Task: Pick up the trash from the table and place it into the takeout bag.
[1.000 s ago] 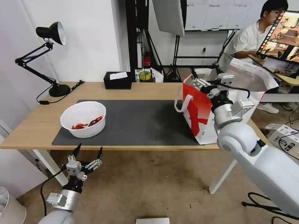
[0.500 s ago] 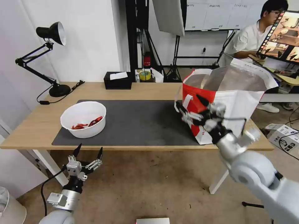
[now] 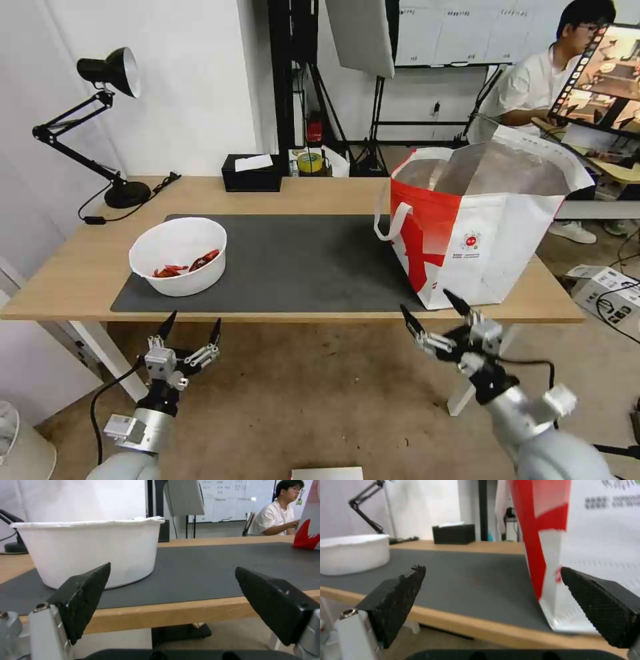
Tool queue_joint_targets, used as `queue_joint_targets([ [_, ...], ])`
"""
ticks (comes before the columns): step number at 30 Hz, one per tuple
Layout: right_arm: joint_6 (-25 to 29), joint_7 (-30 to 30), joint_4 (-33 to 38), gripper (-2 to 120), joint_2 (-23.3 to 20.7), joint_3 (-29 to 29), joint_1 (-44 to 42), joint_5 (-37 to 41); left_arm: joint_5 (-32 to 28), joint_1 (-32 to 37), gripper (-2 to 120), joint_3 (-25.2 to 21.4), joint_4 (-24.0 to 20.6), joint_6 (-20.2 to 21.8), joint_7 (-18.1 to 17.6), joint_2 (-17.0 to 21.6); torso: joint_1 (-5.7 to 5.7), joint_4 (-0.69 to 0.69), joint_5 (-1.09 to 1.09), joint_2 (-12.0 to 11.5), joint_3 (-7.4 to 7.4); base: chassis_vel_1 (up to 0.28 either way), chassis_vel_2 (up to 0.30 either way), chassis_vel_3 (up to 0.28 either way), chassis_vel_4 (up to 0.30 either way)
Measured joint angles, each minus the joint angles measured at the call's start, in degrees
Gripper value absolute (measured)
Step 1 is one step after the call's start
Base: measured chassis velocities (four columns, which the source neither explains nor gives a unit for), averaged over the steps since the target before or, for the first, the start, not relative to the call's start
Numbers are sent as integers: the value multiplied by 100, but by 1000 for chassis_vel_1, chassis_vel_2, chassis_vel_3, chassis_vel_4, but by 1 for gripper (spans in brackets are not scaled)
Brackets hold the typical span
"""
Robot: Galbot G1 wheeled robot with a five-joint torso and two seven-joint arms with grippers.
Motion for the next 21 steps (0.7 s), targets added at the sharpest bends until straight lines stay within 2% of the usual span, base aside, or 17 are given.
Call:
queue_joint_targets([
  [8,330,14,-388,100,392,-125,-129,-410,0,59,100,-27,-2,-27,2,-18,0,1,0,0,0,0,0,0,0],
  [21,397,265,-490,100,479,-134,-61,-654,17,60,100,7,-23,-28,3,-26,1,0,0,0,0,0,0,0,0],
])
